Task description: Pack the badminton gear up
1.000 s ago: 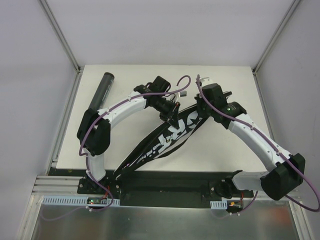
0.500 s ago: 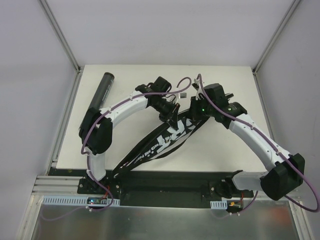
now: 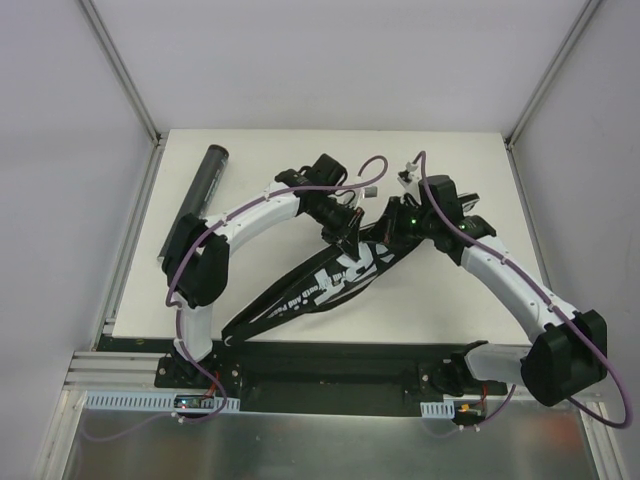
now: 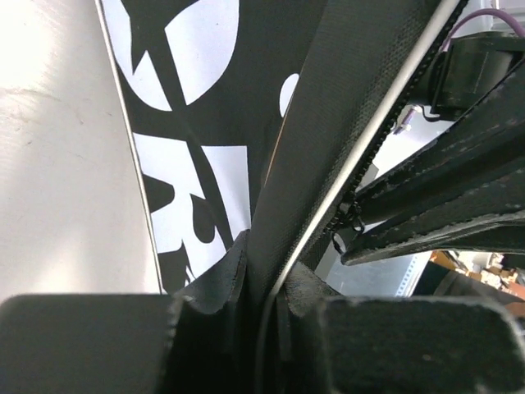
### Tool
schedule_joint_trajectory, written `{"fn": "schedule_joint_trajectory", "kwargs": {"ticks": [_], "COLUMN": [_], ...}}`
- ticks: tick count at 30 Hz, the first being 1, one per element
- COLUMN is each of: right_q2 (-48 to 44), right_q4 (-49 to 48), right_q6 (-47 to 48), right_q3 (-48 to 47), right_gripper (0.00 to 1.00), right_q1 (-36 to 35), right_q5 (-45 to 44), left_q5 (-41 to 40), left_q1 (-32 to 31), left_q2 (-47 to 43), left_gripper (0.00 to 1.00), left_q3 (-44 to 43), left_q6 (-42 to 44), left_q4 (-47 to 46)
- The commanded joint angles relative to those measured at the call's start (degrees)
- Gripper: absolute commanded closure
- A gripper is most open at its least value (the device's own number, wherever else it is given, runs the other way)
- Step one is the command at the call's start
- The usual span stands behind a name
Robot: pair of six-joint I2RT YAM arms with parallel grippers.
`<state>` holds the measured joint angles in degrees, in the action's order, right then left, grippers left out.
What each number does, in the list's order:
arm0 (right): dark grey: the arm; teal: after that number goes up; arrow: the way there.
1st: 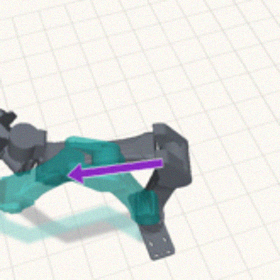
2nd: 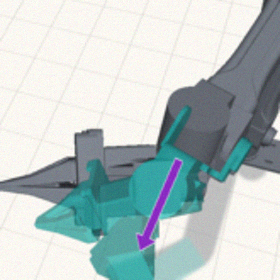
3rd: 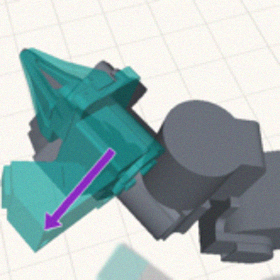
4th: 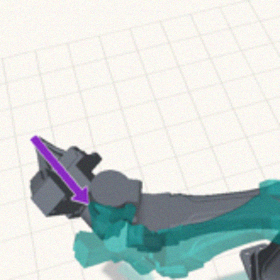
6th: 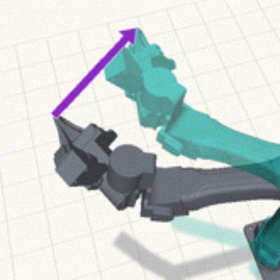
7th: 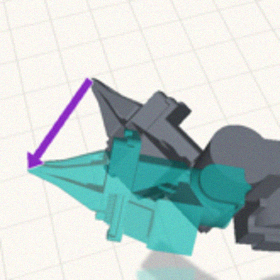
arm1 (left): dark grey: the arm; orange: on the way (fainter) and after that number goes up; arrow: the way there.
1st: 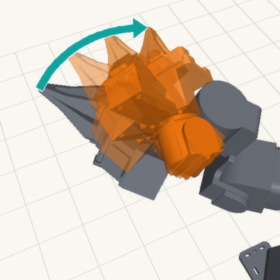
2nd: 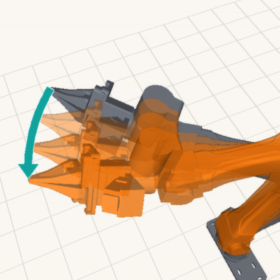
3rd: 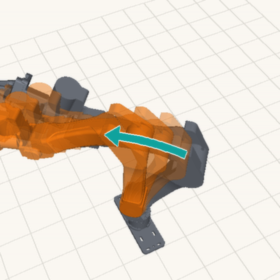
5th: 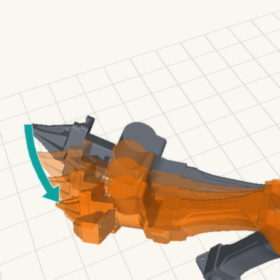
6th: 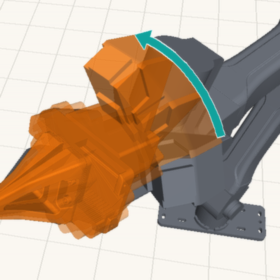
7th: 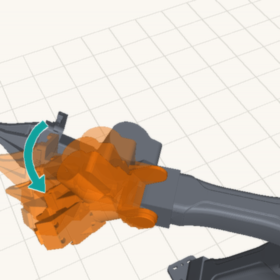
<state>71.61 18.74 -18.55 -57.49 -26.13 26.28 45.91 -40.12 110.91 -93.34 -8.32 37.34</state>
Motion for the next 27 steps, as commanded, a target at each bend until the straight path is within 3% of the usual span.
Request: {"fn": "schedule_joint_trajectory", "kwargs": {"ticks": [1,5,17,21,22,24,27], "right_q2": [-2.7,-1.7,-1.0,-0.2,0.2,0.5,0.9], "right_q4": [-6.8,-7.7,-10.2,-10.7,-10.7,-10.7,-10.0], "right_q6": [-4.3,-5.9,-8.0,-7.9,-7.9,-7.6,-6.9], "right_q3": [-1.3,-0.8,1.2,0.8,0.6,0.3,-0.4], "right_gripper": [1.0,1.0,1.0,1.0,1.0,1.0,1.0], "right_q1": [1.3,2.9,6.4,6.5,6.4,6.4,5.2], "right_q5": [4.0,3.8,5.0,5.9,6.6,7.2,7.6], "left_q5": [-3.9,-8.0,-17.7,-17.9,-17.4,-16.1,-14.8], "left_q1": [-0.5,-0.5,-1.5,-1.5,-1.5,-1.5,-1.5], "left_q2": [-2.9,-4.9,-22.1,-27.9,-28.2,-27.2,-24.7], "left_gripper": [0.77,0.59,0.56,0.65,0.78,0.94,1.0], "left_q3": [-0.4,2.5,23.2,27.0,27.8,27.9,24.4], "left_q6": [-0.9,0.9,4.2,3.9,3.9,3.5,2.2], "left_q4": [0.6,0.5,-2.1,-2.5,-2.5,-3.3,-4.7]}}
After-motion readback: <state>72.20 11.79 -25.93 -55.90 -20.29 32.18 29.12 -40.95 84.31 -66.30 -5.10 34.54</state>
